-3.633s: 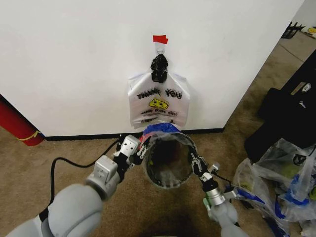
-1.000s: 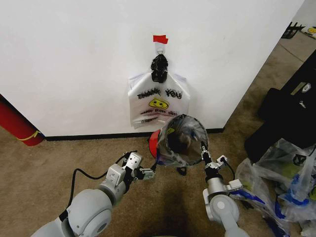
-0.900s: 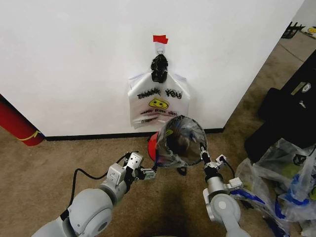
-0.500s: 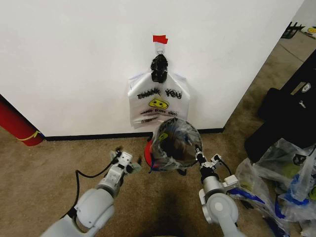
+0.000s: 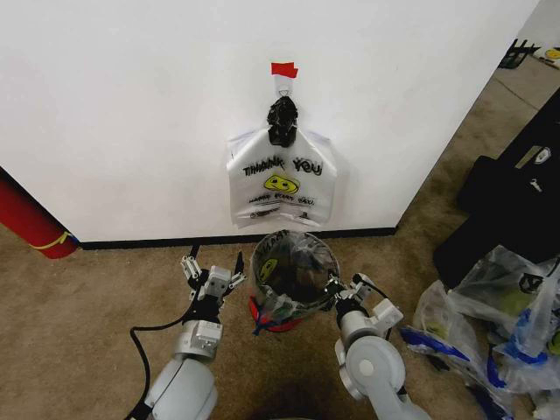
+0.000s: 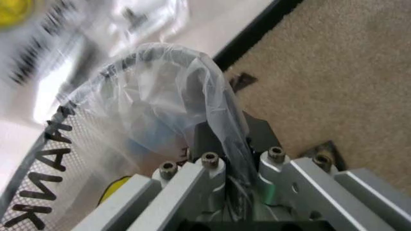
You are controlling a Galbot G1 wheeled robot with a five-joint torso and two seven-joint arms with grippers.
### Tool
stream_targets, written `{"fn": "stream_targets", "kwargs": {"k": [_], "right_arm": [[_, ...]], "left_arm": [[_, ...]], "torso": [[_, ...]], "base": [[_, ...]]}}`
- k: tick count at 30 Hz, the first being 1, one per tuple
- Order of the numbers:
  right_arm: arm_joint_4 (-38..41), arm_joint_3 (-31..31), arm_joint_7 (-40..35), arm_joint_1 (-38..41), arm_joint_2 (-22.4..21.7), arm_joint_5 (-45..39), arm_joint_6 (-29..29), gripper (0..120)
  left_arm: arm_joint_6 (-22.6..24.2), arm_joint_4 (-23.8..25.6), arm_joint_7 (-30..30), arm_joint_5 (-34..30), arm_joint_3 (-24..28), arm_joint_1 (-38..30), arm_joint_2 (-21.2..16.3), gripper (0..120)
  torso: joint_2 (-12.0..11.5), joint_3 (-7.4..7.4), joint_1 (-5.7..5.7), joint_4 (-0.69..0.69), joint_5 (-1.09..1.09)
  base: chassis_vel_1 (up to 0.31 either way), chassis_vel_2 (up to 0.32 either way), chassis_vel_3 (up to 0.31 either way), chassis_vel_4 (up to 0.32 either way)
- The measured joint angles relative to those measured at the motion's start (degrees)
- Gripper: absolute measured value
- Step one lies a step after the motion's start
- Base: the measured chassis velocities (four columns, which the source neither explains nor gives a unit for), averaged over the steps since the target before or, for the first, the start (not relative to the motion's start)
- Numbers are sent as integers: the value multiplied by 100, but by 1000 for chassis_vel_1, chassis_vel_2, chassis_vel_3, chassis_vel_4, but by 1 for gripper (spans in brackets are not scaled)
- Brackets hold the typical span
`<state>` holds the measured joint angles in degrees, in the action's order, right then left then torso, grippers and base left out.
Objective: Pick up the garbage bag from the wall and place it over the trash bin.
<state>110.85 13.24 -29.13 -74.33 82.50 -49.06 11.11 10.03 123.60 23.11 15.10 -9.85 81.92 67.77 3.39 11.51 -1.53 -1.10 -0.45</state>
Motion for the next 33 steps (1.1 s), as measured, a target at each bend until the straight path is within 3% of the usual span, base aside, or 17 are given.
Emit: {"fn": "stream_targets", "kwargs": {"k": [7, 23, 28, 33], "right_arm": [[-100, -16, 130, 8, -37, 526, 247, 0], [-71, 50, 155, 69, -13, 344, 546, 1], [-12, 52, 210, 40, -19, 325, 545, 7], [75, 90, 233, -85, -74, 417, 536, 23]], "left_arm": [[-1, 53, 21, -4, -2, 74, 33, 100], [-94, 17, 133, 109, -22, 213, 101, 100], [-113, 4, 179, 147, -23, 221, 103, 100], [-137, 10, 192, 190, -34, 270, 104, 100]], "torso": [[0, 0, 0, -1, 0], [0, 0, 0, 0, -1], [0, 0, 0, 0, 0], [0, 0, 0, 0, 0]], "base": [[0, 0, 0, 0], [0, 0, 0, 0], [0, 0, 0, 0], [0, 0, 0, 0]]}}
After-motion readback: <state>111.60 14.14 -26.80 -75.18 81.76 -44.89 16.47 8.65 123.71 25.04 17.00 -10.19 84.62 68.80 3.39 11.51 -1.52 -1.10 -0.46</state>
